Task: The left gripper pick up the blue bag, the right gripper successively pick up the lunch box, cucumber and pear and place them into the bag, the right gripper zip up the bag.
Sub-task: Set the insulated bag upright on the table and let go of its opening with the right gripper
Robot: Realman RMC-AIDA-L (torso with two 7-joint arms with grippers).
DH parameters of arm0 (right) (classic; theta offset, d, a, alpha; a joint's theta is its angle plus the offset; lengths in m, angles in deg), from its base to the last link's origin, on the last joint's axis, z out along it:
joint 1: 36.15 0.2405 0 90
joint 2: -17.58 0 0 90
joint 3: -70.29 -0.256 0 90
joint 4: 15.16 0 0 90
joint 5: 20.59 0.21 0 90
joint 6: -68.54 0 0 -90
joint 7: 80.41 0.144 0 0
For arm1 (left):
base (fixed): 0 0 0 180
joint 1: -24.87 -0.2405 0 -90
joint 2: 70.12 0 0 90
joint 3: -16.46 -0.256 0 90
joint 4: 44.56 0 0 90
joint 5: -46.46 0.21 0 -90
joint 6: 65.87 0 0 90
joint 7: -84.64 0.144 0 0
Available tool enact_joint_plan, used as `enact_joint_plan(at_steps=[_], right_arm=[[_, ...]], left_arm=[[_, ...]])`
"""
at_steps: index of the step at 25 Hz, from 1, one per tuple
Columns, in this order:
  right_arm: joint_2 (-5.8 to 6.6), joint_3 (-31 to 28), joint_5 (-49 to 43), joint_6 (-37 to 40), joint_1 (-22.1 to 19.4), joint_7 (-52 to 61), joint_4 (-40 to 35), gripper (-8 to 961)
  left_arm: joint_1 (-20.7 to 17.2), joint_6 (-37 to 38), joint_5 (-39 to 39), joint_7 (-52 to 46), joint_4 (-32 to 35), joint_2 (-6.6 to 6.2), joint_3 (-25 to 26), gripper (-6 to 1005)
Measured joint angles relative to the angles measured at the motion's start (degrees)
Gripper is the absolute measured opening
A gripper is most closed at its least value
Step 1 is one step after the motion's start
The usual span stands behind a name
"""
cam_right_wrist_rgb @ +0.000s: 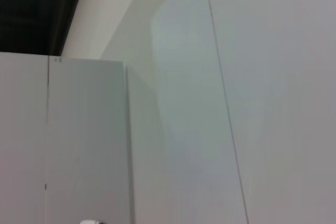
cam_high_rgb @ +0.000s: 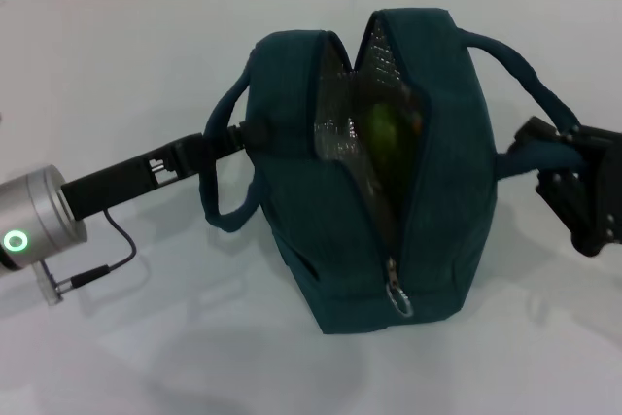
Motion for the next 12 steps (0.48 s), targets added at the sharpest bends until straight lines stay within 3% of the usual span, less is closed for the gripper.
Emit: enact_joint_plan(at_steps=[5, 12], right_arm=[[1.41, -0.11, -1.11, 3.86, -0.82, -0.24, 0.15, 94], [1.33, -0.14, -1.11, 5.14, -0.6, -0.71, 0.16, 95]], left_arm=[[0.13, 0.77, 0.02, 0.22, 0.02, -0.1, -2.95, 48], [1.17, -2.22, 0.12, 1.67, 0.18, -0.2, -4.03, 48]])
